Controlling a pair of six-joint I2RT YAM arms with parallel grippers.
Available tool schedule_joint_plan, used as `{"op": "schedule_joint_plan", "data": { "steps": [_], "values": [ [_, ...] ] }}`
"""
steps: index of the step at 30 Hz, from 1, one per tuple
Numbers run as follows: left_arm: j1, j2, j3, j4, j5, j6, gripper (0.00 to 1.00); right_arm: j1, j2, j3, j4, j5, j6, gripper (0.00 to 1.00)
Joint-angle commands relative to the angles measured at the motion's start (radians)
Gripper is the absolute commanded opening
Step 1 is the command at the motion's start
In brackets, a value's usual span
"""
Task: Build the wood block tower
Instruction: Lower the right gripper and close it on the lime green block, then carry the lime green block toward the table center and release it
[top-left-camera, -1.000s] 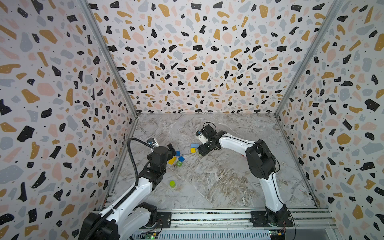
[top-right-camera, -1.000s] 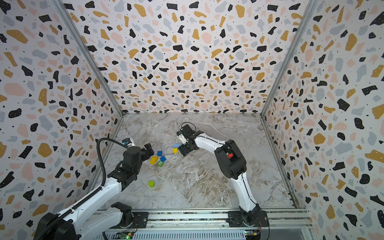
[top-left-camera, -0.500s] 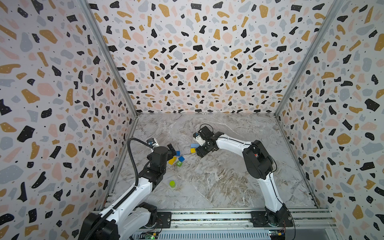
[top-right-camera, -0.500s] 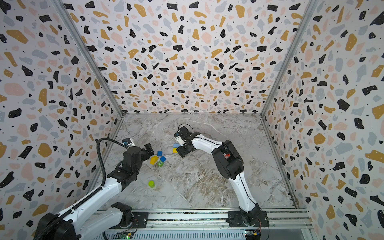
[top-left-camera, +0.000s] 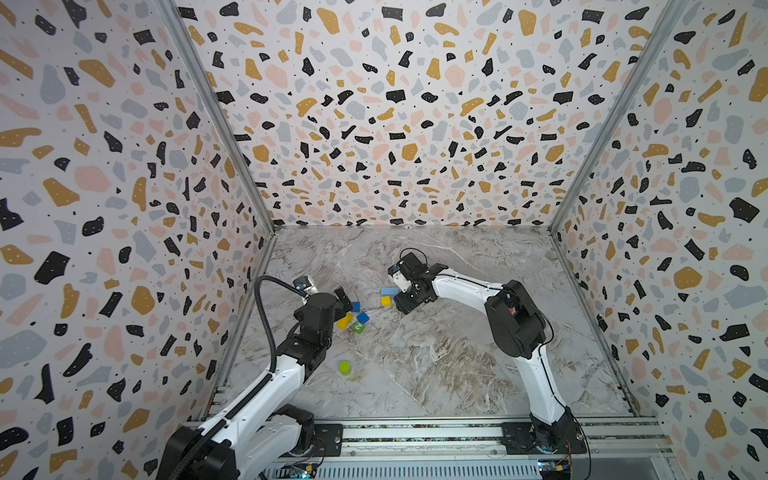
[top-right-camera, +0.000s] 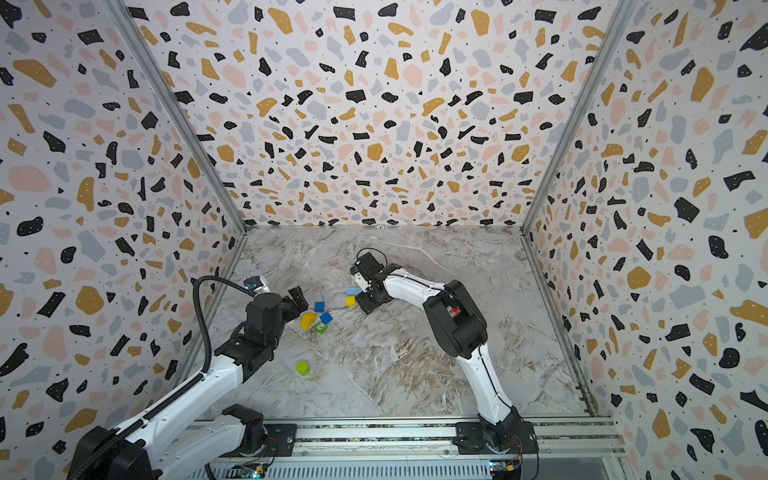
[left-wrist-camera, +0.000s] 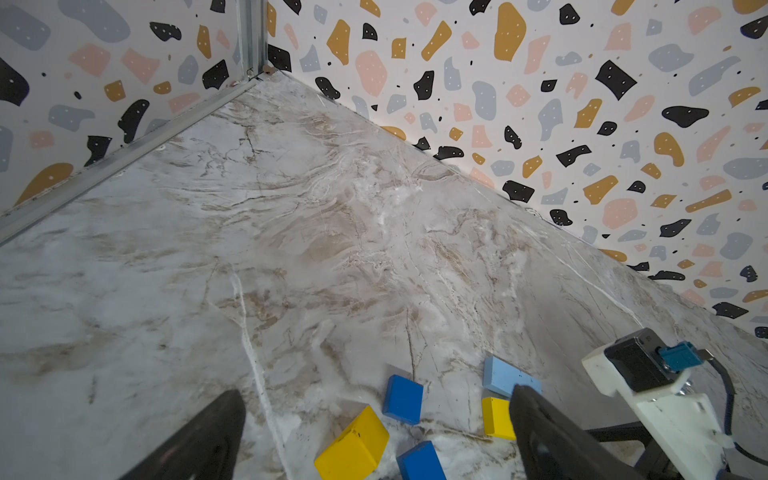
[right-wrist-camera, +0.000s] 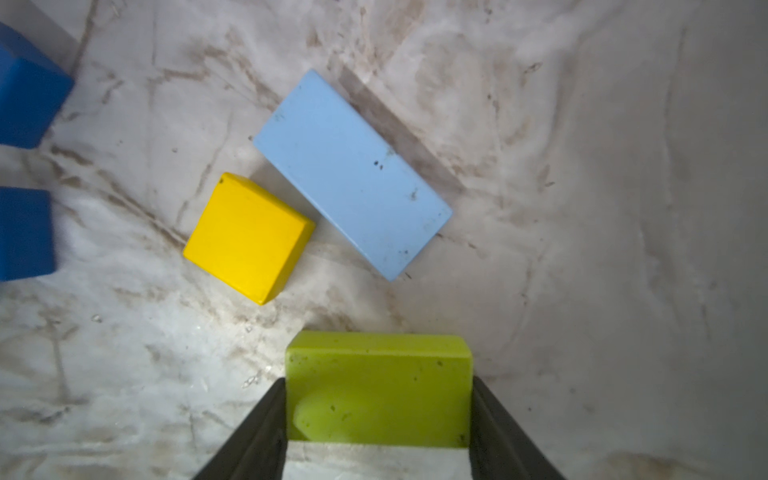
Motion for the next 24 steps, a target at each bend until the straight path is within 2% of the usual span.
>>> {"op": "schedule_joint_plan", "data": {
  "steps": [1, 7, 18, 24],
  "values": [
    [0.003, -0.017, 0.000, 0.017, 0.007, 0.008, 1.00, 0.006, -0.007, 0.030, -0.058, 0.021, 0.008, 0.56],
    [0.003, -0.011, -0.002, 0.022, 0.016, 0.004, 1.00, 0.007, -0.043, 0.021, -0.068, 0.070, 0.104, 0.49],
    [0.005, 0.014, 0.020, -0.031, 0.014, 0.006, 1.00, 0.008, -0.193, -0.081, -0.120, 0.192, 0.378, 0.44],
    [0.006, 0.035, 0.018, -0.018, 0.039, 0.000, 1.00, 0.006, -0.283, -0.198, -0.127, 0.222, 0.554, 0.43]
  ]
}}
